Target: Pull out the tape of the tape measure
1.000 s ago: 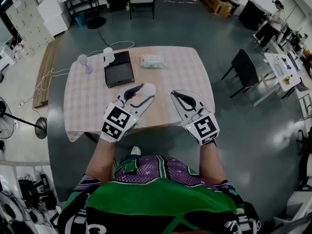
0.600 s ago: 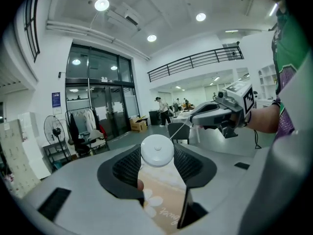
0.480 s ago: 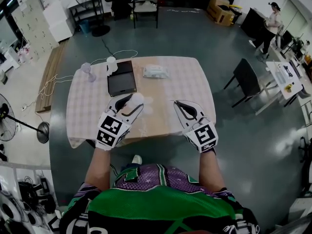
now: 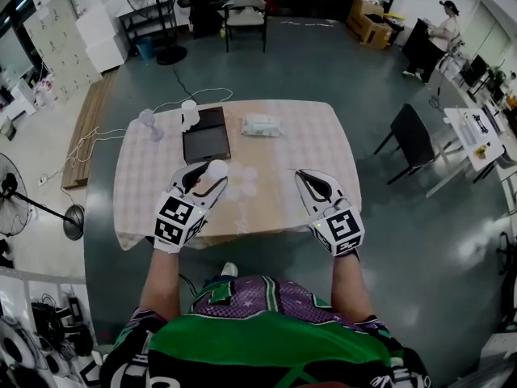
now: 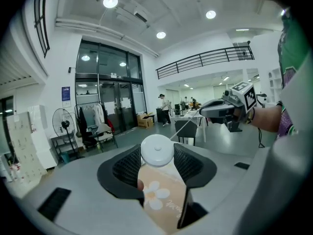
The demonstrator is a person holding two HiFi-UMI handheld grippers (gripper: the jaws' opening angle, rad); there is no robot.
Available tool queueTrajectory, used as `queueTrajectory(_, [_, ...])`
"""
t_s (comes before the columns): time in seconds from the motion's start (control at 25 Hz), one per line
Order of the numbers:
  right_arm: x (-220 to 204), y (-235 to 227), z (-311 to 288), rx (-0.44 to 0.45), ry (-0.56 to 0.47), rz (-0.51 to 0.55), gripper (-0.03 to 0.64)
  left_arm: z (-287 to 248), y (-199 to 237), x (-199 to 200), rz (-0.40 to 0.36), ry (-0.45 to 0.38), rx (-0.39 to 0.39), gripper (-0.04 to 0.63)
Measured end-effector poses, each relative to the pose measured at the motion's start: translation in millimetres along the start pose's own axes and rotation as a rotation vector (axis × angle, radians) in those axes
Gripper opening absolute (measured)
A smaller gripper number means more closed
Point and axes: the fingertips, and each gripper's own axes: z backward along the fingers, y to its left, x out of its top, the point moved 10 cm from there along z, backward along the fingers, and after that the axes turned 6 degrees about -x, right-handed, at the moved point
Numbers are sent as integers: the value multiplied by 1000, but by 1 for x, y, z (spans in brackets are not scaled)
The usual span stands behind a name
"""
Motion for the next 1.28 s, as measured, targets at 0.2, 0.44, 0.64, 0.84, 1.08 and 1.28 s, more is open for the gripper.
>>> queueTrajectory(0.2, [-4, -9, 2, -32, 11, -23, 12, 11, 14, -5, 13, 9, 31, 235])
queueTrajectory(0.44, [-9, -5, -7, -58, 28, -30, 12, 12, 21, -11, 6, 20, 38, 235])
queueTrajectory(0.64, [-14, -5, -11, -177, 43, -90, 12, 15, 27, -14, 16, 22, 70, 235])
queueTrajectory(0.84, [-17, -15, -4, -244, 39, -168, 12, 21, 29, -15, 29, 14, 90, 235])
queueTrajectory(1.08, [-22, -22, 3, -280, 34, -201, 12, 23, 28, -23, 42, 13, 93, 235])
queueTrajectory(1.28, [-29, -18, -2, -236, 56, -228, 14, 20, 25, -25, 69, 15, 87, 235])
